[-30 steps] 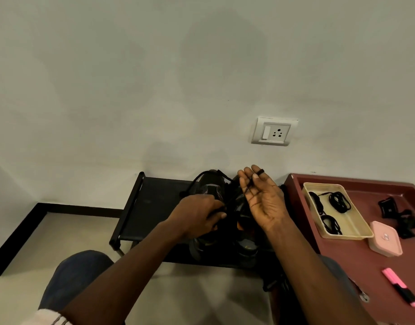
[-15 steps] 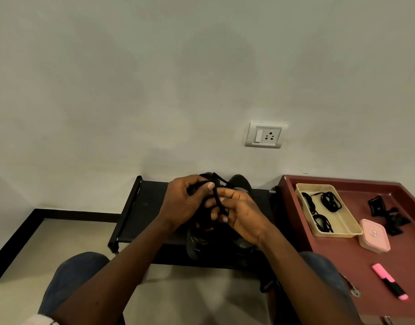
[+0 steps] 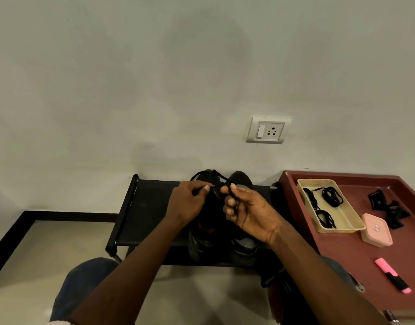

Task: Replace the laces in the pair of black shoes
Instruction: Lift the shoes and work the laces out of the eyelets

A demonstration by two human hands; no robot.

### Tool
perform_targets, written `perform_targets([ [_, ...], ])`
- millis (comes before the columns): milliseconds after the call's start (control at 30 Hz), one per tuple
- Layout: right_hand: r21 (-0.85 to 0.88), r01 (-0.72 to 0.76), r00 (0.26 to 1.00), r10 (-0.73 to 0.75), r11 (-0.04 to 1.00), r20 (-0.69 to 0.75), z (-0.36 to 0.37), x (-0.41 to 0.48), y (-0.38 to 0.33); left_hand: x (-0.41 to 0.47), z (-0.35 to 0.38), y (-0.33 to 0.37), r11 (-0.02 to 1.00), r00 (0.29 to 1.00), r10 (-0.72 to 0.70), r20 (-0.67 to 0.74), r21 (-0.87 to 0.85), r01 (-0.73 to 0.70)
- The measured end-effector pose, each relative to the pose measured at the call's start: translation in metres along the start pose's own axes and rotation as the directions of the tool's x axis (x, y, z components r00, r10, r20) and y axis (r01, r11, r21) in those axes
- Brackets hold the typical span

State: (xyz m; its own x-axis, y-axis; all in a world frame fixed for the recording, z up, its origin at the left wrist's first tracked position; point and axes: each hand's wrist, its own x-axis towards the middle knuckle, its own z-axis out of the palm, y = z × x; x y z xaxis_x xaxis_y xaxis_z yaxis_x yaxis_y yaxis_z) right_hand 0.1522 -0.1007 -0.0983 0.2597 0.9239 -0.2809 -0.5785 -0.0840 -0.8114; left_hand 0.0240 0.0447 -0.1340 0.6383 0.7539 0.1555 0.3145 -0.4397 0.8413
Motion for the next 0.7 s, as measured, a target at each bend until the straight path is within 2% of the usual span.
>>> perform_targets([
  [167, 0.168, 0.078, 0.996, -0.069, 0.983, -0.057, -0.003, 0.014, -0.005, 0.000, 0.010, 0.006, 0.957, 0.991, 0.065, 0.116, 0.273, -0.095],
  [233, 0.255, 0.146, 0.988, -0.126, 0.956, -0.094, -0.002, 0.026, -0.009, -0.002, 0.014, 0.011, 0.923, 0.966, 0.111, 0.235, 0.336, -0.188],
  [300, 0.233, 0.229, 0.966, -0.191, 0.945, -0.174, 0.002, 0.035, -0.011, -0.002, 0.015, 0.016, 0.902, 0.923, 0.143, 0.356, 0.338, -0.270],
  [367, 0.105, 0.306, 0.928, -0.271, 0.946, -0.256, 0.000, 0.038, -0.009, -0.005, 0.016, 0.022, 0.888, 0.869, 0.178, 0.461, 0.305, -0.344],
  [467, -0.283, 0.305, 0.873, -0.385, 0.909, -0.298, -0.007, 0.033, -0.009, -0.006, 0.013, 0.029, 0.887, 0.848, 0.228, 0.478, 0.256, -0.383],
  [533, -0.476, 0.222, 0.877, -0.388, 0.851, -0.285, -0.012, 0.028, -0.010, -0.005, 0.005, 0.031, 0.911, 0.877, 0.249, 0.410, 0.208, -0.356],
  [700, -0.657, 0.029, 0.971, -0.179, 0.753, -0.161, -0.017, 0.019, -0.009, 0.004, -0.008, 0.030, 0.954, 0.952, 0.274, 0.135, 0.085, -0.287],
])
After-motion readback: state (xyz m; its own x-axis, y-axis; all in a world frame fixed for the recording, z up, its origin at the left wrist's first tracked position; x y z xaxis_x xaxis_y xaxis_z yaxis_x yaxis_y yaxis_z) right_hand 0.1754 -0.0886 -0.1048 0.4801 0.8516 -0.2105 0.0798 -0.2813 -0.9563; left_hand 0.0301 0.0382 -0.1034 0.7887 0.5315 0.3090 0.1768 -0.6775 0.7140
